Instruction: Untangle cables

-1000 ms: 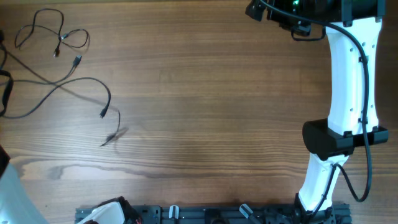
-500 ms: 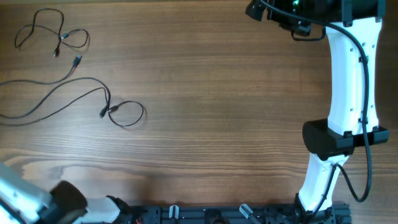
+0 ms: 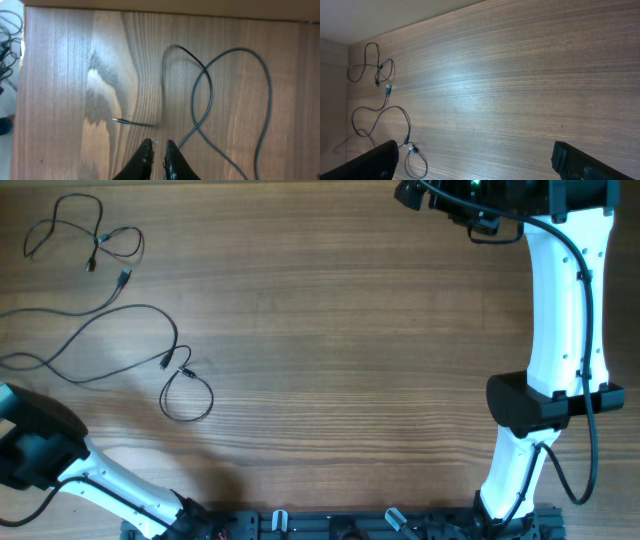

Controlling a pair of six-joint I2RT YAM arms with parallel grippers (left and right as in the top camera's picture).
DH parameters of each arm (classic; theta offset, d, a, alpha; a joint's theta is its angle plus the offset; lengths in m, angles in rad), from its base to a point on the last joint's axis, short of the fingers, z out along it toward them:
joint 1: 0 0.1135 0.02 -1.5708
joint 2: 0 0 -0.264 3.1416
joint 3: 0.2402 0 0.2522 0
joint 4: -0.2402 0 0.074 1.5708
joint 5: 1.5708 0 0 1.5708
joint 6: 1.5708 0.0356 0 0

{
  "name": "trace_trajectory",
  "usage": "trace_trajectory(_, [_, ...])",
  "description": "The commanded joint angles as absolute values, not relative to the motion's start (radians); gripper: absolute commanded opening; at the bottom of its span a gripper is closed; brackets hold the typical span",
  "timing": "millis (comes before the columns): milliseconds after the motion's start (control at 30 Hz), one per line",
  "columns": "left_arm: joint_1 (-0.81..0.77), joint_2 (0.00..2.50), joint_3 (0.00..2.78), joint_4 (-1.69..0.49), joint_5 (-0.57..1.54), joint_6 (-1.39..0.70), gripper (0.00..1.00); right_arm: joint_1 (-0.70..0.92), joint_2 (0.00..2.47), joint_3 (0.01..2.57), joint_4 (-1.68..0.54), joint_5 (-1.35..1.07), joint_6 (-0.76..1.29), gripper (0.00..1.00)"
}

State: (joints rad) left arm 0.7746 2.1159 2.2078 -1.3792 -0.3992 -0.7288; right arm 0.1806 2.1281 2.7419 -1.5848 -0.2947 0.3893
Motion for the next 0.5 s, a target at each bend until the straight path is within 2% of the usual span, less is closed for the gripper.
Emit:
trace_trajectory(0, [0.784,2.131,2.208,-1.438,-0.418,-0.794,0.13,0.187,2.14,2.74,-1.578,-0.307,0.392,1.0])
trace_trajectory(67, [0.784,2.131,2.208,-1.442,-0.309,-0.792,0.15,0.187,2.14,2.74,-1.571,-0.308,0.392,1.0])
trace_trajectory(133, [0.783,2.131,2.207,-1.394,-0.048,-0.654,0.17,0.187,2.14,2.74,-1.57,-0.308,0.392,1.0])
trace_trajectory(167, [0.782,2.131,2.204,-1.373,0.06,-0.59,0.23,0.187,2.14,2.74,-1.569,-0.308,0.392,1.0])
trace_trajectory(233, [0.771,2.131,2.178,-1.358,0.18,-0.514,0.25,0.187,2.14,2.74,-1.563,-0.308,0.393,1.0])
trace_trajectory(333, [0.741,2.131,2.082,-1.318,0.117,-0.434,0.28,0.187,2.14,2.74,-1.56,-0.308,0.393,1.0])
trace_trajectory(367, [0.737,2.131,2.046,-1.297,0.039,-0.482,0.23,0.187,2.14,2.74,-1.563,-0.308,0.393,1.0])
trace_trajectory(400, [0.737,2.131,2.009,-1.272,-0.03,-0.542,0.23,0.187,2.14,2.74,-1.567,-0.308,0.392,1.0])
trace_trajectory(467, [0.744,2.131,1.898,-1.143,-0.117,-0.557,0.27,0.187,2.14,2.74,-1.571,-0.308,0.392,1.0])
